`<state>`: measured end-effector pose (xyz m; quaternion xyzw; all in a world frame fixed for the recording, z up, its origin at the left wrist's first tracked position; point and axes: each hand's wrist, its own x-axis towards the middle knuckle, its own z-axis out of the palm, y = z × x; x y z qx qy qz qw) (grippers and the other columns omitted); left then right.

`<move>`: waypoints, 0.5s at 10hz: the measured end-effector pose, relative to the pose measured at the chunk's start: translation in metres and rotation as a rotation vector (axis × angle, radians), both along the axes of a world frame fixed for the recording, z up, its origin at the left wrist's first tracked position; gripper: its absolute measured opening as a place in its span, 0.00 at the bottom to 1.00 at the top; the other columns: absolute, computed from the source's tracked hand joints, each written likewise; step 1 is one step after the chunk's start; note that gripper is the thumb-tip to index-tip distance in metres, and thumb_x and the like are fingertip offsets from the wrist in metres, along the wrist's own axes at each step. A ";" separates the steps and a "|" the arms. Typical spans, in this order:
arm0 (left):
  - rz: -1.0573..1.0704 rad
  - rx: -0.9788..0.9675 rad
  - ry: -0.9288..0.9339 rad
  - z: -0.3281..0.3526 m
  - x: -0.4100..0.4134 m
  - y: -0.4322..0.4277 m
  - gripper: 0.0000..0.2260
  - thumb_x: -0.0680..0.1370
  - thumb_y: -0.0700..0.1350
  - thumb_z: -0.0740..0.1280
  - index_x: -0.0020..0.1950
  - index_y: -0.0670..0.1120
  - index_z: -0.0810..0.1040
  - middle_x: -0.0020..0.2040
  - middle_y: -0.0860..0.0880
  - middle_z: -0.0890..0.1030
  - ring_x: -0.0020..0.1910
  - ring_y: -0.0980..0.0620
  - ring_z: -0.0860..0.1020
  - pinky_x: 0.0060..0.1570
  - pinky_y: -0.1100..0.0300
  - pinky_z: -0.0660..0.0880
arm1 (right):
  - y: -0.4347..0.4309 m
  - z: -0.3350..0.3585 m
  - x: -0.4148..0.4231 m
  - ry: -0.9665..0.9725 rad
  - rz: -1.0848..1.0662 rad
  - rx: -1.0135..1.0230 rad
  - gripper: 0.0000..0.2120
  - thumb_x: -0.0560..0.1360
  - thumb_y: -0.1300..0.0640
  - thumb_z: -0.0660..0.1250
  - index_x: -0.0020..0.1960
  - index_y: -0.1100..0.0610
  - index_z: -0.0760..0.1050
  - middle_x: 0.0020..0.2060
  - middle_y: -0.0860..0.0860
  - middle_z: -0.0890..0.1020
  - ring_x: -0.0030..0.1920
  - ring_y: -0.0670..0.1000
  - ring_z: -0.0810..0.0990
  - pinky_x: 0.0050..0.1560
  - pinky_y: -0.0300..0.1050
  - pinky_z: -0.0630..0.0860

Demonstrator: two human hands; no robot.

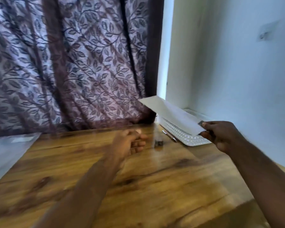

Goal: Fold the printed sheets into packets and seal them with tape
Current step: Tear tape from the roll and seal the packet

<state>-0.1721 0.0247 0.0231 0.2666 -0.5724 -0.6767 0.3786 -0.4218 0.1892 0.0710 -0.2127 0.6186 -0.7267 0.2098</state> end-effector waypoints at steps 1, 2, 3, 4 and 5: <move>-0.071 -0.055 -0.043 -0.003 -0.049 0.027 0.07 0.81 0.40 0.66 0.57 0.39 0.77 0.49 0.42 0.86 0.36 0.50 0.81 0.34 0.59 0.78 | 0.013 0.005 -0.023 -0.031 -0.110 -0.076 0.04 0.76 0.74 0.66 0.43 0.72 0.75 0.40 0.64 0.80 0.26 0.55 0.84 0.29 0.43 0.83; -0.110 -0.157 -0.084 -0.007 -0.083 0.047 0.05 0.80 0.39 0.67 0.54 0.40 0.79 0.46 0.44 0.86 0.35 0.51 0.82 0.33 0.59 0.77 | 0.013 0.010 -0.041 -0.017 -0.197 -0.052 0.06 0.74 0.77 0.66 0.40 0.71 0.73 0.38 0.65 0.77 0.31 0.63 0.83 0.30 0.50 0.84; -0.093 -0.247 -0.121 -0.010 -0.103 0.059 0.03 0.79 0.40 0.69 0.50 0.43 0.82 0.47 0.44 0.86 0.36 0.51 0.83 0.32 0.60 0.76 | 0.000 0.012 -0.055 0.015 -0.222 0.045 0.04 0.74 0.77 0.66 0.43 0.71 0.74 0.35 0.64 0.78 0.32 0.64 0.83 0.35 0.57 0.84; -0.049 -0.329 -0.163 -0.018 -0.113 0.064 0.03 0.80 0.40 0.68 0.49 0.42 0.82 0.45 0.44 0.85 0.34 0.53 0.82 0.31 0.60 0.76 | -0.022 0.010 -0.064 0.051 -0.219 0.119 0.06 0.74 0.76 0.66 0.48 0.69 0.74 0.31 0.62 0.81 0.36 0.65 0.85 0.46 0.62 0.84; -0.031 -0.460 -0.266 -0.030 -0.117 0.063 0.04 0.80 0.41 0.68 0.48 0.46 0.82 0.42 0.46 0.85 0.35 0.51 0.83 0.31 0.59 0.76 | -0.047 0.005 -0.075 0.179 -0.206 0.223 0.09 0.77 0.73 0.63 0.56 0.66 0.72 0.49 0.63 0.79 0.40 0.58 0.82 0.32 0.42 0.81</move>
